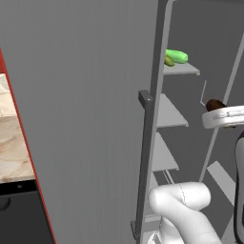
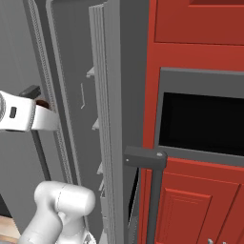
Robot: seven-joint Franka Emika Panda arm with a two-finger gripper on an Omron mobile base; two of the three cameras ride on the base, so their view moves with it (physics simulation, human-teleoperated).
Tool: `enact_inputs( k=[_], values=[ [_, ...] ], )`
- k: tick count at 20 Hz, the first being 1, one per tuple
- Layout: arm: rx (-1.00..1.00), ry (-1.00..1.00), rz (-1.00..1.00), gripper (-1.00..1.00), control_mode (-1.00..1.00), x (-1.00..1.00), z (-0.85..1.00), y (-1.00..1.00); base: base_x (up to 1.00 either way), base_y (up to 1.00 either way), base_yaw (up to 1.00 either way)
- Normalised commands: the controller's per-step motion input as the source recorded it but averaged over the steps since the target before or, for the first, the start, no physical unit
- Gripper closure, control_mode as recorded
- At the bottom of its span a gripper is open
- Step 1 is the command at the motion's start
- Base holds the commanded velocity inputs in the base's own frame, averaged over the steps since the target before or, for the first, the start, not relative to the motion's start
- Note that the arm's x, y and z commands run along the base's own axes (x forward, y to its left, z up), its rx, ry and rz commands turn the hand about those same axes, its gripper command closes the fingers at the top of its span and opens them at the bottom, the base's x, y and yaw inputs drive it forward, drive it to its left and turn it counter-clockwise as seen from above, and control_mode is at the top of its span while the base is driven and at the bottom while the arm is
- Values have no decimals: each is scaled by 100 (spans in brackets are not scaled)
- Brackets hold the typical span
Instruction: Take the mango, sweet potato, and corn from the freezer and place them in the bowl on the counter.
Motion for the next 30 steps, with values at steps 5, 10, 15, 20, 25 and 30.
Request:
enact_inputs(
  k=[5, 10, 15, 20, 25, 30],
  values=[
    [0, 0, 0, 100, -100, -1, 0, 0, 0, 0, 0],
    [0, 0, 0, 100, -100, -3, -9, 0, 0, 0, 0],
    [0, 0, -1, 100, -100, 0, -13, 0, 0, 0, 0],
    [0, 0, 0, 100, 100, -1, -2, 0, -24, 6, -1],
    [0, 0, 0, 100, 100, 0, 0, 0, -65, 54, -1],
    [0, 0, 0, 100, 100, 0, 0, 0, -63, 93, 0]
  ],
)
